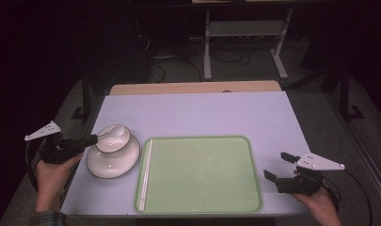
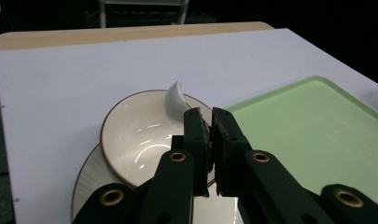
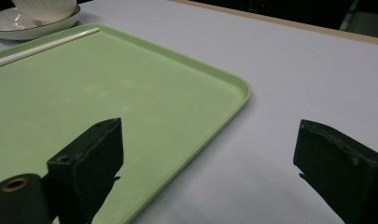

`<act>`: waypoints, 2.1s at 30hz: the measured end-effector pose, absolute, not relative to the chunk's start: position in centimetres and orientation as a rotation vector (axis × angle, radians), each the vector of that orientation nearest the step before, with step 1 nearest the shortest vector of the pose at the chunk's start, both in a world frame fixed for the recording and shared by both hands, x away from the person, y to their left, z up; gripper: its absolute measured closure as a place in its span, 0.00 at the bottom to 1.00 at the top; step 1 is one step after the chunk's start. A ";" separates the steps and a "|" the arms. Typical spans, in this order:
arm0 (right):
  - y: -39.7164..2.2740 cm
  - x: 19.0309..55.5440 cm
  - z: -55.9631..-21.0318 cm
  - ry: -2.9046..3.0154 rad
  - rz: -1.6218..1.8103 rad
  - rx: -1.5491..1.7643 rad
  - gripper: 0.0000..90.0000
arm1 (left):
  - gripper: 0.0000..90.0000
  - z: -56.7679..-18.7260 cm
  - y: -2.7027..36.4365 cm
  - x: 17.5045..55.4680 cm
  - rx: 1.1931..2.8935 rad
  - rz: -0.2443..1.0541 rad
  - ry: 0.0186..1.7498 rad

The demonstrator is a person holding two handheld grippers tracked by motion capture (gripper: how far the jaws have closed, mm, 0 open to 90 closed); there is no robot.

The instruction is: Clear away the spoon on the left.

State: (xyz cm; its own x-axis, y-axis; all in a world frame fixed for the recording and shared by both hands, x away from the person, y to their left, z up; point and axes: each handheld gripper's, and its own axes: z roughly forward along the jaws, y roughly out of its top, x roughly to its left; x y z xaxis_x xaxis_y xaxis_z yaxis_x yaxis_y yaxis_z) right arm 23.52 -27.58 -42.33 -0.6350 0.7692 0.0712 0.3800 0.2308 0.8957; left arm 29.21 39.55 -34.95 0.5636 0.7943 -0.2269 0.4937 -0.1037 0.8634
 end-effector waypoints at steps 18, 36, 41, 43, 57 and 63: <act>-27.5 23.5 -42.3 2.122 1.375 1.059 0.09 | 0.95 -34.5 33.7 30.2 1.812 0.275 0.915; -27.6 23.4 -42.3 2.120 1.377 1.059 0.09 | 0.95 -35.9 26.8 32.8 1.897 0.162 0.816; -27.6 23.4 -42.2 2.115 1.376 1.059 0.09 | 0.95 -36.7 25.4 33.6 1.927 0.131 0.806; -27.6 23.4 -42.2 2.115 1.374 1.059 0.09 | 0.95 -37.0 25.0 33.8 1.935 0.120 0.803; -27.6 23.5 -42.3 2.117 1.374 1.060 0.09 | 0.95 -38.8 22.3 35.4 1.953 0.043 0.794; -27.6 23.5 -42.3 2.121 1.372 1.060 0.09 | 0.95 -39.4 21.9 35.8 1.959 0.024 0.801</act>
